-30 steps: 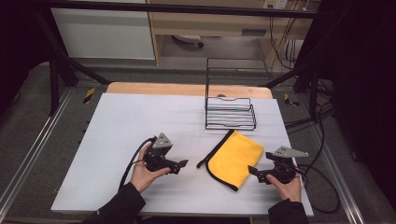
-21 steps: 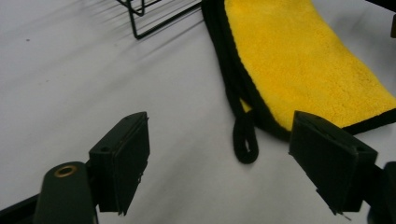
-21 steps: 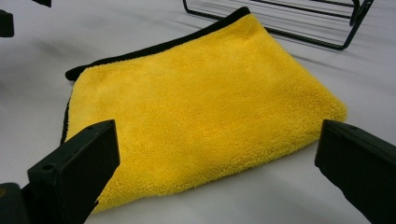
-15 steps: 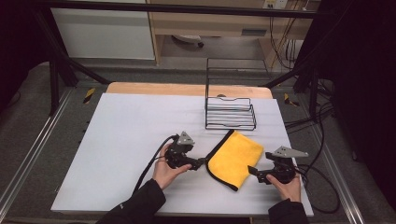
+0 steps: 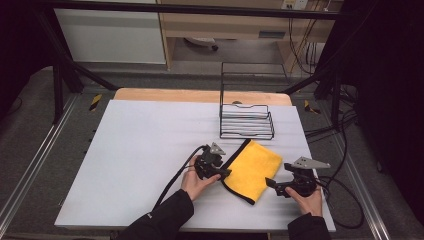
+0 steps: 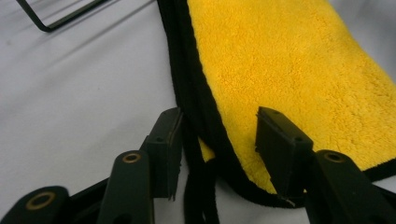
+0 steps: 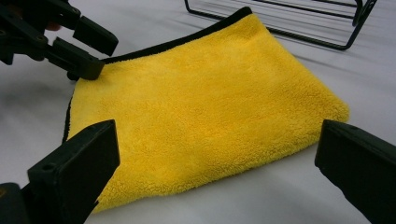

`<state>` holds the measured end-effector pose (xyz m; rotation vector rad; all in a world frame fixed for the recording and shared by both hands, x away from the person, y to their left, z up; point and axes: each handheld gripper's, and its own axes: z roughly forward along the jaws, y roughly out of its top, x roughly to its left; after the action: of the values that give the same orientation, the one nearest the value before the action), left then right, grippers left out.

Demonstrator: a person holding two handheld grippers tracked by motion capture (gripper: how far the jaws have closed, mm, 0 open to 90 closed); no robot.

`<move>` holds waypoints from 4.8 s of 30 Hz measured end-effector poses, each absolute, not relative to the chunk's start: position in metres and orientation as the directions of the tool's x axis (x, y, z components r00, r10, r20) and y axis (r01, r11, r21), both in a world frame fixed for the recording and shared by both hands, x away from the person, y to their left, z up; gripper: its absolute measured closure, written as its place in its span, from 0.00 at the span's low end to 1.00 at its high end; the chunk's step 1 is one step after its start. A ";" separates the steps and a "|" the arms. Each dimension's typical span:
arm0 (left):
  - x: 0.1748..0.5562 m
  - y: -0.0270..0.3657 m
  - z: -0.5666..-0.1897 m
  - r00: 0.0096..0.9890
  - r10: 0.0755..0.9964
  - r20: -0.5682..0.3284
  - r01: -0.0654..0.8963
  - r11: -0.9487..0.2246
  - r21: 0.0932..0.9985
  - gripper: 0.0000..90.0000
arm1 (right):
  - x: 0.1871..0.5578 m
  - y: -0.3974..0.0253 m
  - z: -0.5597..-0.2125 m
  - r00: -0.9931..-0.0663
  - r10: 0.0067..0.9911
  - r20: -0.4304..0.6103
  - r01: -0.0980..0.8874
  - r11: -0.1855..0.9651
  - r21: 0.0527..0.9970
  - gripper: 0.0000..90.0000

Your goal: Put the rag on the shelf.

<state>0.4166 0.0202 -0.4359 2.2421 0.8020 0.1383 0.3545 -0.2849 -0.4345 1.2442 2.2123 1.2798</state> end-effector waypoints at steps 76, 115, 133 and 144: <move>0.335 0.061 -0.435 0.745 0.647 -0.164 0.578 -0.503 0.642 0.82 | 0.342 -0.251 -0.440 -0.579 0.797 0.172 0.580 0.255 0.774 0.08; 0.378 0.118 -0.422 0.719 0.680 -0.147 0.534 -0.403 0.743 0.17 | 0.317 -0.217 -0.442 -0.525 0.806 0.274 0.693 0.217 0.688 0.96; 0.407 0.098 -0.414 0.717 0.678 -0.162 0.522 -0.367 0.770 0.18 | 0.332 -0.240 -0.433 -0.600 0.783 0.164 0.580 0.285 0.764 0.61; 0.444 0.055 -0.427 0.707 0.692 -0.144 0.541 -0.399 0.740 0.28 | 0.346 -0.246 -0.433 -0.590 0.789 0.172 0.559 0.245 0.792 0.32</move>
<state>0.4444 0.0555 -0.4273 2.0990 0.9369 0.2362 0.3457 -0.2458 -0.4327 1.2570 2.2571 1.2644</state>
